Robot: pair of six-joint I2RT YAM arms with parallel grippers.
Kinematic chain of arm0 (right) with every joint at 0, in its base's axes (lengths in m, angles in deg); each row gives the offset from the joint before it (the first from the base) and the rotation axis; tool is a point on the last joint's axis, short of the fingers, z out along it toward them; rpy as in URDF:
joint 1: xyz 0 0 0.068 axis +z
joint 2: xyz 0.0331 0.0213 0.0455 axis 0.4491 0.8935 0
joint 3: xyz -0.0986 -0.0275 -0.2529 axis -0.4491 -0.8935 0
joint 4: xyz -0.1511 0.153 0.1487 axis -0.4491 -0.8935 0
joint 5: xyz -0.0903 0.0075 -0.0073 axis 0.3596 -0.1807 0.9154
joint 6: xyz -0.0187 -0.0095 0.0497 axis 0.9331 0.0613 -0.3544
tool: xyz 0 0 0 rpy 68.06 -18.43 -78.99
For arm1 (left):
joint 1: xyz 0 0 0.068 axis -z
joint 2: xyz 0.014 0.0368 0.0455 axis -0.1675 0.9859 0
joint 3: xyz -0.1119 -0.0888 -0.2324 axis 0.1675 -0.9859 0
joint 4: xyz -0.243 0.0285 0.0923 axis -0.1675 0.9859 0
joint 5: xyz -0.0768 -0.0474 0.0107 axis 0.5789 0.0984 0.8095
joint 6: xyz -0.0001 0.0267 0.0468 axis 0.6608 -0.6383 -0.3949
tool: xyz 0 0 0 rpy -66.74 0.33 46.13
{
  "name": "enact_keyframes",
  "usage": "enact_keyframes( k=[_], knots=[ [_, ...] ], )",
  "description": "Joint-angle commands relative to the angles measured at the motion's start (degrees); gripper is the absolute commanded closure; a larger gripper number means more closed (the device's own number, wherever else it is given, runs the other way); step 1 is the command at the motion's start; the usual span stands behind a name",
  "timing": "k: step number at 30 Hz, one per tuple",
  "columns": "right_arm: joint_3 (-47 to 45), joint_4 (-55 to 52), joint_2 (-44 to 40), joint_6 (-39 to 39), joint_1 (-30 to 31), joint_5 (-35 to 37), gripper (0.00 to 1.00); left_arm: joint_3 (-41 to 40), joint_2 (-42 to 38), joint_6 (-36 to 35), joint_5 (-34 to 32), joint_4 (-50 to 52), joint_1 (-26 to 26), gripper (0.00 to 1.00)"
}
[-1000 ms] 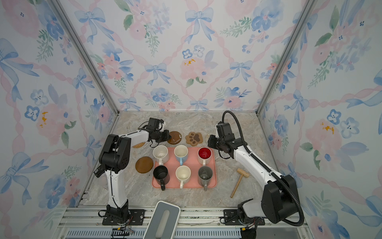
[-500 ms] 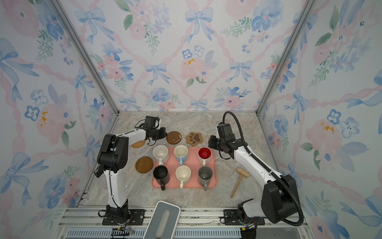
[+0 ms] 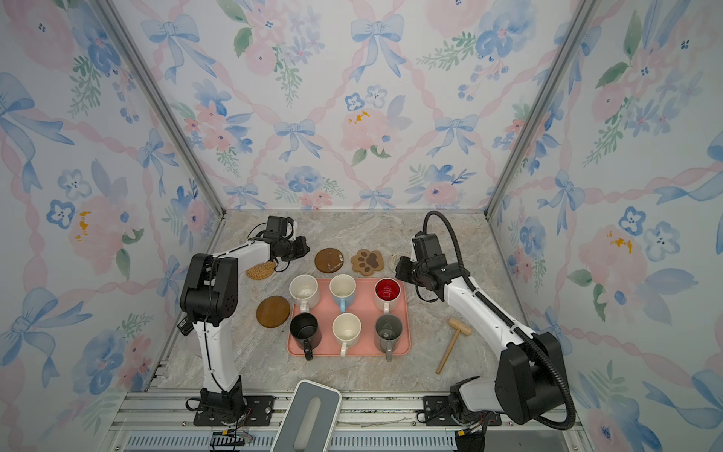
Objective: Place cups on coasters
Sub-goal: Move the coaster to the top-center of the table.
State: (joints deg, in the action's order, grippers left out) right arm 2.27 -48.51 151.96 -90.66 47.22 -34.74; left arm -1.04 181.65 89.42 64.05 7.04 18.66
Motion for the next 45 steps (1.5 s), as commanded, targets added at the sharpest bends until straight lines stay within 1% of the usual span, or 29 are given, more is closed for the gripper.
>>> enact_keyframes(
  k=[1,10,33,45],
  knots=[
    [-0.8,-0.2,-1.8,0.0,-0.9,-0.4,0.76,0.4,2.2,-0.3,-1.6,0.9,0.0,1.0],
    [-1.6,-0.2,-2.8,-0.1,-1.1,-0.2,0.75,1.2,4.3,0.5,-0.2,0.8,0.0,1.0],
    [-3.2,0.6,-3.4,-0.2,-1.9,-0.8,0.75,0.6,5.5,0.4,1.1,0.8,4.0,1.0],
    [-3.7,0.6,-3.6,-0.1,-2.3,-0.9,0.75,2.7,7.0,0.7,1.7,0.8,5.5,1.0]
  ],
)
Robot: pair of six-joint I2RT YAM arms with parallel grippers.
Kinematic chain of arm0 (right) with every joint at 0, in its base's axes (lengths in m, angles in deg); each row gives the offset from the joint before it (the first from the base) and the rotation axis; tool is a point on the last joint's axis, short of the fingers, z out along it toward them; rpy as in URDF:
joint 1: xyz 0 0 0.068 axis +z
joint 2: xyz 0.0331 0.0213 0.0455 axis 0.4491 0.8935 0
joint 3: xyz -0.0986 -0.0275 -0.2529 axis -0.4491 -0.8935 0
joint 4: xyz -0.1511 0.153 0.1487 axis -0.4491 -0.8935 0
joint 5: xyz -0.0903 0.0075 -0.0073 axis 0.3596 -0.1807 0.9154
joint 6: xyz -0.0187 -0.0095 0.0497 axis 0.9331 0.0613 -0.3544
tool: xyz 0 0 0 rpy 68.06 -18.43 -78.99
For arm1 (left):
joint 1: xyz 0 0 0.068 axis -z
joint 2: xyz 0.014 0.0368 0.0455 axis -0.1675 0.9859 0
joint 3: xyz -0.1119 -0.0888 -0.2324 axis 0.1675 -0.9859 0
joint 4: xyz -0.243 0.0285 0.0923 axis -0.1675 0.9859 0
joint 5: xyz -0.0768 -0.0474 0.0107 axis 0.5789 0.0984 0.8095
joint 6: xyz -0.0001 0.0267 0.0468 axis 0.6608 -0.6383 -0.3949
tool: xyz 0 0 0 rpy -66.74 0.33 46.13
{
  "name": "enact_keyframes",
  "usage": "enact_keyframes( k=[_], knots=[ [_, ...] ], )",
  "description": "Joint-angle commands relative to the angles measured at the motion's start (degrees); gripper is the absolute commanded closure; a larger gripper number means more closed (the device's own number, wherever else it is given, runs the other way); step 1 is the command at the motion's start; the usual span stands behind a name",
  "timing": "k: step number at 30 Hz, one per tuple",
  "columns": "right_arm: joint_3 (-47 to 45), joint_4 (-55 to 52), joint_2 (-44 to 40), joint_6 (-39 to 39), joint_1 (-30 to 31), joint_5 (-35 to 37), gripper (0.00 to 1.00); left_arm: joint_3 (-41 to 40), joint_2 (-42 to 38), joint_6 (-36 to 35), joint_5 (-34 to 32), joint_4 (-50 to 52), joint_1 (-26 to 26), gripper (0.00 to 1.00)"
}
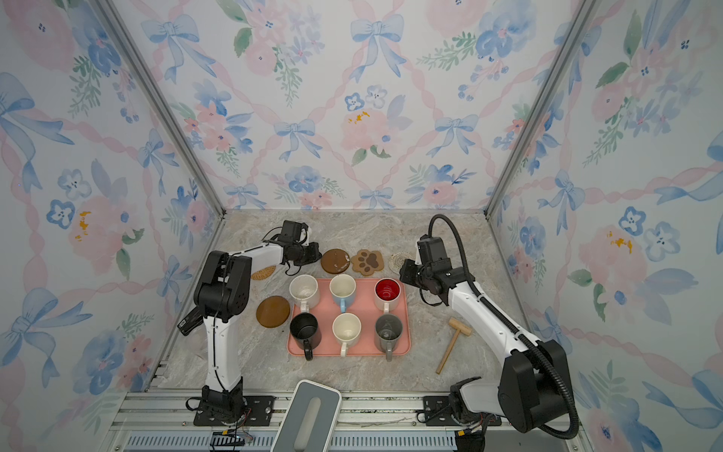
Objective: Place cups on coasters
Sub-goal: Move the coaster to the top-center of the table.
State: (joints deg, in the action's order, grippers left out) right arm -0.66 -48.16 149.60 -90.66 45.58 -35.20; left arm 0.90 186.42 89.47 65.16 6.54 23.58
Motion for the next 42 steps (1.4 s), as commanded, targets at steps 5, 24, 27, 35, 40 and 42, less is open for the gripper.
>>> enact_keyframes(
  k=[5,24,27,35,40,42],
  knots=[
    [-1.0,0.3,-1.3,-0.2,-0.7,-0.5,0.75,1.2,2.6,0.9,0.7,1.3,0.9,1.0],
    [-0.7,0.4,-1.0,-0.1,-1.1,-1.0,0.75,4.7,1.1,2.9,-5.4,1.4,-0.2,1.0],
    [-0.6,0.9,-0.8,-0.3,-1.1,-1.5,0.75,6.7,-0.7,3.1,-7.9,1.4,-0.5,1.0],
    [-0.1,0.4,-2.3,-0.4,-0.2,-1.1,0.76,5.2,-8.5,2.5,-14.0,1.2,-0.8,1.0],
    [0.6,-0.8,-3.0,0.4,0.7,0.2,0.76,0.2,-15.7,0.9,-19.5,1.0,-0.5,1.0],
    [0.6,-0.9,-3.2,0.4,1.2,0.6,0.76,-2.2,-18.9,0.5,-21.8,0.6,-0.3,1.0]
  ],
)
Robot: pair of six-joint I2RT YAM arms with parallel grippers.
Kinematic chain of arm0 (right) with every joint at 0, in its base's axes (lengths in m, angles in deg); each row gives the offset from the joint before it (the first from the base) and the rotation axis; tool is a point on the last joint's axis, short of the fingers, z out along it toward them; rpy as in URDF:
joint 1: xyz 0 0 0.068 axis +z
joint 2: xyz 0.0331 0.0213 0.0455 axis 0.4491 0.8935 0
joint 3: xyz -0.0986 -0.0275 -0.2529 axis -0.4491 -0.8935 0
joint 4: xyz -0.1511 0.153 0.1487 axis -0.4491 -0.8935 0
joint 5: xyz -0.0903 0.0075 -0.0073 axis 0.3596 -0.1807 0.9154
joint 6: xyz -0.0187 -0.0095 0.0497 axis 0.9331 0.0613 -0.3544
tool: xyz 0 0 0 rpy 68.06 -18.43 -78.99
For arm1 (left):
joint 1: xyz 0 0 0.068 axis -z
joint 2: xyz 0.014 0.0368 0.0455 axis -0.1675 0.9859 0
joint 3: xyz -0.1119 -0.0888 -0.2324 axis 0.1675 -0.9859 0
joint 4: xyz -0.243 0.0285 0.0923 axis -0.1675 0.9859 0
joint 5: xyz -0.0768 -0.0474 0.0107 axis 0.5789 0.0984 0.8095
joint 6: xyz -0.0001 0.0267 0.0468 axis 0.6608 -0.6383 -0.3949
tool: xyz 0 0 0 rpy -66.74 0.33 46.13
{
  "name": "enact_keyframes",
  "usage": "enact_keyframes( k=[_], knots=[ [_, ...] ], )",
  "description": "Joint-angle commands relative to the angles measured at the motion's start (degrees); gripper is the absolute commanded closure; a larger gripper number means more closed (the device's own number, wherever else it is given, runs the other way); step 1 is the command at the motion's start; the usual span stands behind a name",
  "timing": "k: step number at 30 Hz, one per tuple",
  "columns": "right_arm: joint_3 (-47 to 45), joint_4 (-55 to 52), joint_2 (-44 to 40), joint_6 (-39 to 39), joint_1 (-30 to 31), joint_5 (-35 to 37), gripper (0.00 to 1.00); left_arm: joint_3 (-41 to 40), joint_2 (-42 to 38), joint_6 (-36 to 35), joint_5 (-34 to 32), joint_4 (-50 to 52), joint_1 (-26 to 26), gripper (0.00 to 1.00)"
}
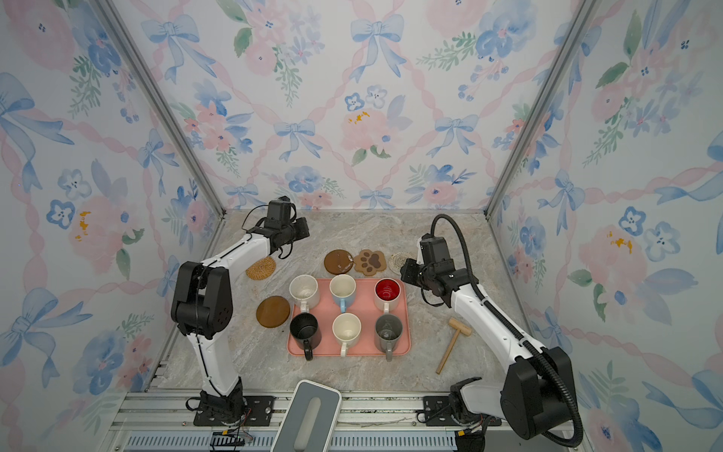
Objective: Place cups on coasters
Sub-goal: Move the coaster to the top-center of the table.
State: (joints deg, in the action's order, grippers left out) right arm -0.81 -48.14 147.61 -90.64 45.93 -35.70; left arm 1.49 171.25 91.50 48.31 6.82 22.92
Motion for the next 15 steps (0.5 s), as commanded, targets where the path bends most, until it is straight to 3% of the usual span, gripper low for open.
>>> enact_keyframes(
  k=[1,10,15],
  knots=[
    [0.7,-0.8,-1.3,0.2,0.9,1.1,0.76,-4.0,-5.6,-1.8,-6.3,0.2,0.6,1.0],
    [4.9,-0.4,0.0,1.2,4.1,0.9,0.75,-18.7,-23.1,-2.7,-14.1,1.1,3.8,1.0],
    [8.1,0.6,2.2,1.9,5.4,-0.1,0.75,-24.7,-31.0,-1.8,-18.3,6.5,7.1,1.0]
  ],
)
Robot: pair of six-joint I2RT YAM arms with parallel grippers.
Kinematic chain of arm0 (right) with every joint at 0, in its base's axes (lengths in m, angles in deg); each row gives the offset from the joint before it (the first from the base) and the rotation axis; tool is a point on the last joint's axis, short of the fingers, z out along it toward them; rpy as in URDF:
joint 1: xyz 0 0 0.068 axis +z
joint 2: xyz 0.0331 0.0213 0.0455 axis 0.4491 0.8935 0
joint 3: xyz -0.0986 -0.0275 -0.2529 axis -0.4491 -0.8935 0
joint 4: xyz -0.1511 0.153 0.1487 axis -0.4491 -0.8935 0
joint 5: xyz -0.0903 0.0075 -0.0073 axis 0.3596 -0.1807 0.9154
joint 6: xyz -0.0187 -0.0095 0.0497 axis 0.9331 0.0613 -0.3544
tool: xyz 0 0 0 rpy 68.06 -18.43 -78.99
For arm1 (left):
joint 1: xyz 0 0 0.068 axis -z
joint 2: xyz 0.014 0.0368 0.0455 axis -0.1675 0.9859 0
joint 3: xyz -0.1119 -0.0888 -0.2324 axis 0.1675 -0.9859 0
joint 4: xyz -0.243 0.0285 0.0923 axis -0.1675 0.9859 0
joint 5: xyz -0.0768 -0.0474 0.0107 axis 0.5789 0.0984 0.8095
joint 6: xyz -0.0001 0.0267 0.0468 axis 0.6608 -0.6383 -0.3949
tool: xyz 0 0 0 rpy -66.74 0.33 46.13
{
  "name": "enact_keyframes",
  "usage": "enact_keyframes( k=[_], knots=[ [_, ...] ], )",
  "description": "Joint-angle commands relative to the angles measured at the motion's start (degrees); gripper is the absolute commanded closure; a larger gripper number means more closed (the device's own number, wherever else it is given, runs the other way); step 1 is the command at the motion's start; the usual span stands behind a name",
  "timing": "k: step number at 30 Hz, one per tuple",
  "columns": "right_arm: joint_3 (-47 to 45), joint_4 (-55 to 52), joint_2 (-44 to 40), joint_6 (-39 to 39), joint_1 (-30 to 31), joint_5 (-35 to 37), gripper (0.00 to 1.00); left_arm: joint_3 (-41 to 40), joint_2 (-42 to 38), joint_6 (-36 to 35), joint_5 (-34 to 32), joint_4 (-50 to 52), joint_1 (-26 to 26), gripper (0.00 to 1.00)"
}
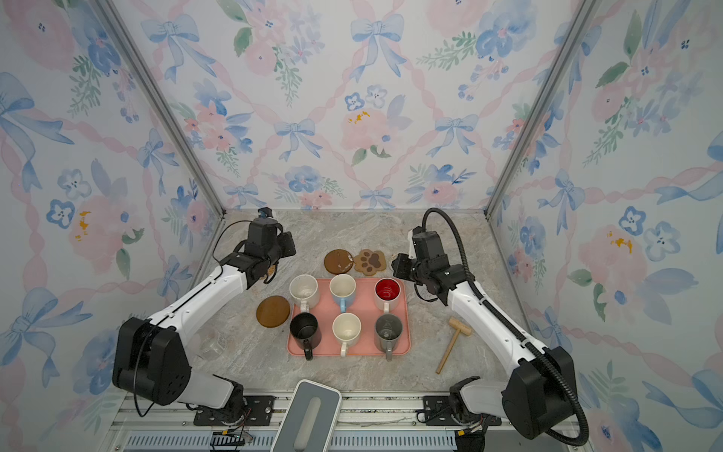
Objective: Place cups on coasters
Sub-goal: Move the coaster to the top-center of the table.
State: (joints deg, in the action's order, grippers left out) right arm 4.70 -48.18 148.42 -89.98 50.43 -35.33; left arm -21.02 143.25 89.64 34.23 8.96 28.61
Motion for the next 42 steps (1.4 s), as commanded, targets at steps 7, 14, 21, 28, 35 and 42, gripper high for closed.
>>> enact_keyframes(
  k=[7,14,21,28,35,42],
  knots=[
    [5.2,2.3,3.2,1.4,2.9,-1.4,0.75,-9.5,-11.7,4.8,-4.6,12.2,3.2,1.0],
    [5.4,2.1,3.6,1.4,3.9,-1.5,0.76,-15.3,-19.6,7.7,-7.0,17.5,3.2,1.0],
    [6.0,2.4,4.1,1.2,4.6,-1.5,0.76,-17.4,-21.8,9.9,-3.2,24.1,3.3,1.0],
    [7.0,2.5,5.8,1.1,5.2,-1.9,0.76,-24.2,-25.1,14.9,1.1,25.6,3.3,1.0],
    [7.8,3.1,7.9,1.0,5.9,-2.4,0.76,-29.0,-27.6,20.2,3.1,27.0,3.3,1.0],
    [8.9,3.1,10.0,0.9,6.4,-2.9,0.76,-34.2,-28.1,26.1,2.8,27.0,3.3,1.0]
  ],
)
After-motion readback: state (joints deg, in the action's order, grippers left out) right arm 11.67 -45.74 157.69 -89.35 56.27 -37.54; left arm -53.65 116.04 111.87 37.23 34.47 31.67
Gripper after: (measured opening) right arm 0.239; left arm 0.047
